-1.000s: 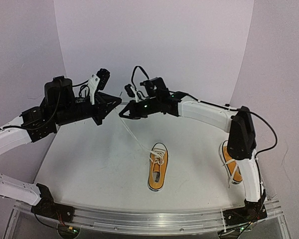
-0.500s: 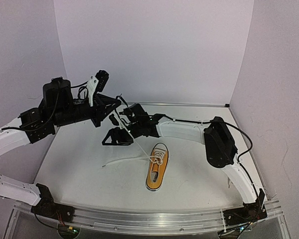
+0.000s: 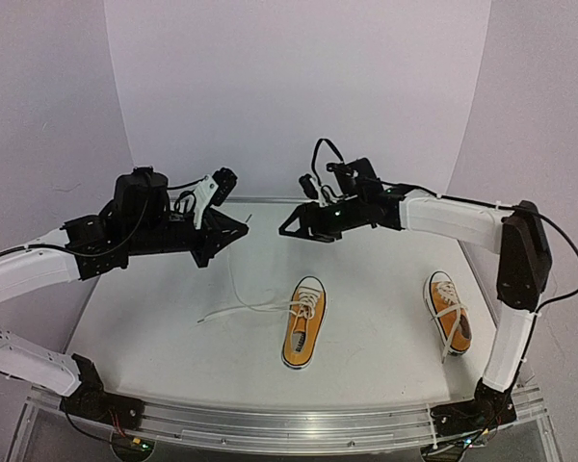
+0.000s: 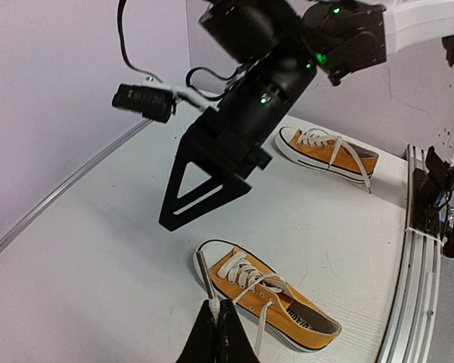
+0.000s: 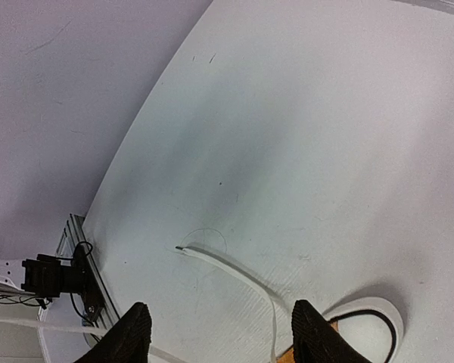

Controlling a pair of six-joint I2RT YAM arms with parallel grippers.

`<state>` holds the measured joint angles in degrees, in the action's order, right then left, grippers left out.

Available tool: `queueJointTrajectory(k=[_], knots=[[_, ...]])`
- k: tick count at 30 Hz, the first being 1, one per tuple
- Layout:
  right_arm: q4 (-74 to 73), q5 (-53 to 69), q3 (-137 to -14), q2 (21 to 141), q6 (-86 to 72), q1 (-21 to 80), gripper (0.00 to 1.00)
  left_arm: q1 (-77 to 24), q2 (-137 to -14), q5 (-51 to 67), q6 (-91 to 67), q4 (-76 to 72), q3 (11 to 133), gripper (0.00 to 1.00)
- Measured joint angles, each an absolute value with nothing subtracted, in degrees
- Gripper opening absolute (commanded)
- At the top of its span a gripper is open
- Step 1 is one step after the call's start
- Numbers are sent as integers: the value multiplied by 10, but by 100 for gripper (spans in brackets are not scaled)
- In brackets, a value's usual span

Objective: Tie the shoes

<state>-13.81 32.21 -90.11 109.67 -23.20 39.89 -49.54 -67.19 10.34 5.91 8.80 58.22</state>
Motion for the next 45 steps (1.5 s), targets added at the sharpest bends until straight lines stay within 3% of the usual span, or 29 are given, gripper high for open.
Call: queueJointTrajectory(k=[7,14,33,37,43,45], knots=[[-145,320,-780,1048,-195,418,44,-495,-765,50,60,104,628,0],[-161,333,-705,1037,-167,421,41,-490,-912,20,96,115,725,0],[-154,357,-675,1040,-138,421,34,-418,-940,129,151,-50,594,0],[-154,362,-679,1062,-134,421,28,-412,-940,145,151,-75,576,0],[-154,363,-681,1068,-130,421,5,-412,-941,164,156,-112,573,0],[-154,363,-681,1068,-129,421,1,-412,-943,174,169,-114,573,0]])
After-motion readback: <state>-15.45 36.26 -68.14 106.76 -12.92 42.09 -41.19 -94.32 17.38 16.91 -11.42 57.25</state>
